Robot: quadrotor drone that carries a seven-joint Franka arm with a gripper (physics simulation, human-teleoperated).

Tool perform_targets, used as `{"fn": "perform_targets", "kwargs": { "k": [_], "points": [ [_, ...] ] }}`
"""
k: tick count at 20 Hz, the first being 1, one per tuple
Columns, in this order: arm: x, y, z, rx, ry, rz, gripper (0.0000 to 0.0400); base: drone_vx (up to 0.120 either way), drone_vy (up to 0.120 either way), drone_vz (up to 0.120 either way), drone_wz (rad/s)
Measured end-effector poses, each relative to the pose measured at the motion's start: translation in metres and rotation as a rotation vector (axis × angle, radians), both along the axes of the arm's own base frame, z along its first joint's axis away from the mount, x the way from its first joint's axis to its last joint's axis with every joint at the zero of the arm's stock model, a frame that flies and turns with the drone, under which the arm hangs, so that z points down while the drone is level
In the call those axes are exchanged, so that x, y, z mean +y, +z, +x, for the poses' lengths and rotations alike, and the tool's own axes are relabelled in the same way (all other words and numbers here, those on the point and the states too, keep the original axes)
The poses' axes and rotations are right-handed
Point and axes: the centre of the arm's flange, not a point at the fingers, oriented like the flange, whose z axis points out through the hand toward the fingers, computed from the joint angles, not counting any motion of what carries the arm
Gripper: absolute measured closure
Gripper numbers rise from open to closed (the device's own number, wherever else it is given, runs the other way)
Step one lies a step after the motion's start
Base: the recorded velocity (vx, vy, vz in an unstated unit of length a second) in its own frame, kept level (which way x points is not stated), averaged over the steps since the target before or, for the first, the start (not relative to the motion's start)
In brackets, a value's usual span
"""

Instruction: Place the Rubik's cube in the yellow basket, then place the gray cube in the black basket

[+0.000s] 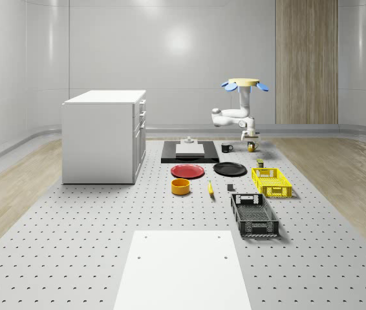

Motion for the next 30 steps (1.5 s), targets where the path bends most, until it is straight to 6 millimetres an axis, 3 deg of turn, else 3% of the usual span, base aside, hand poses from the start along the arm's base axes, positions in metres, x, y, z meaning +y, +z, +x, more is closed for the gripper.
{"fn": "perform_targets", "kwargs": {
  "k": [6,30],
  "points": [
    [0.0000,-0.0003,0.0000,0.000,0.002,0.000,0.0113,0.120,0.113,0.000,0.000],
    [0.0000,-0.0004,0.0000,0.000,0.002,0.000,0.0113,0.120,0.000,0.000,0.000]
  ]
}}
